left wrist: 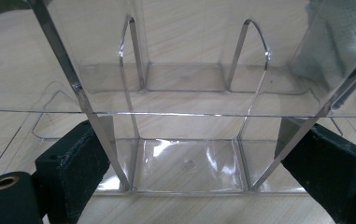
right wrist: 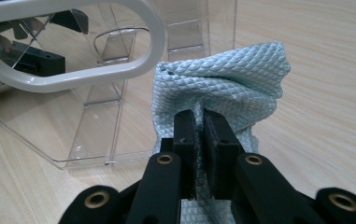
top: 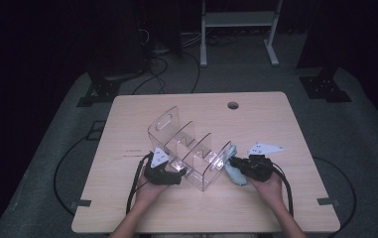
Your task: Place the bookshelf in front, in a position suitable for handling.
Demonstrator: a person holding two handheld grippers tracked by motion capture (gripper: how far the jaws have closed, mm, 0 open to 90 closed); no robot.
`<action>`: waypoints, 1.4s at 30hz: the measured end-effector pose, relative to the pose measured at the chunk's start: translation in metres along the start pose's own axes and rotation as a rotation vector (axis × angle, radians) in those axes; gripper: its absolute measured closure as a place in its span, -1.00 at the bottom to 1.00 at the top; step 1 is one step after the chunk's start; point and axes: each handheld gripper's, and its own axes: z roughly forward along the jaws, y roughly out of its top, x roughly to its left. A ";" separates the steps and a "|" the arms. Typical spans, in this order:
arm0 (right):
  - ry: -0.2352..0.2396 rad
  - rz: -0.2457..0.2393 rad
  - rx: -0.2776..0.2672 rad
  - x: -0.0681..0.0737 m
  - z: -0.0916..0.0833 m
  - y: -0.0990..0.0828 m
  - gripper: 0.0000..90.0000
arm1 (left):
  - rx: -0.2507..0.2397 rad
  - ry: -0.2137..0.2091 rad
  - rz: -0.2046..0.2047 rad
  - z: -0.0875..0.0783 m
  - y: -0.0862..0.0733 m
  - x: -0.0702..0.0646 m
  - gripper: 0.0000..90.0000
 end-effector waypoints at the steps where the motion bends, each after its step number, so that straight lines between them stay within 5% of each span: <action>1: 0.001 -0.002 -0.014 0.002 -0.003 0.003 0.86 | -0.001 0.000 0.000 0.000 0.000 0.000 -0.82; 6: 0.004 -0.045 -0.110 0.010 -0.020 0.017 0.86 | 0.002 -0.004 -0.001 0.000 0.000 0.001 -0.82; 13: 0.002 -0.003 -0.018 0.000 0.001 -0.001 0.85 | -0.002 -0.002 0.002 0.000 0.000 0.000 -0.82; 21: -0.006 -0.069 -0.092 0.009 -0.019 0.024 0.85 | -0.003 -0.009 0.006 0.000 -0.001 0.001 -0.82; 25: 0.015 -0.023 -0.092 0.004 -0.014 0.018 0.86 | -0.008 -0.002 0.003 0.000 -0.001 0.000 -0.82; 30: 0.056 -0.045 -0.080 0.014 -0.014 0.017 0.86 | -0.003 -0.003 -0.001 -0.001 -0.001 0.000 -0.82; 38: 0.005 -0.045 -0.081 -0.001 -0.013 0.023 0.86 | -0.008 0.003 0.004 0.001 0.000 -0.002 -0.83; 42: 0.054 -0.064 -0.092 0.014 -0.017 0.024 0.86 | -0.001 0.003 0.008 0.000 0.000 0.000 -0.83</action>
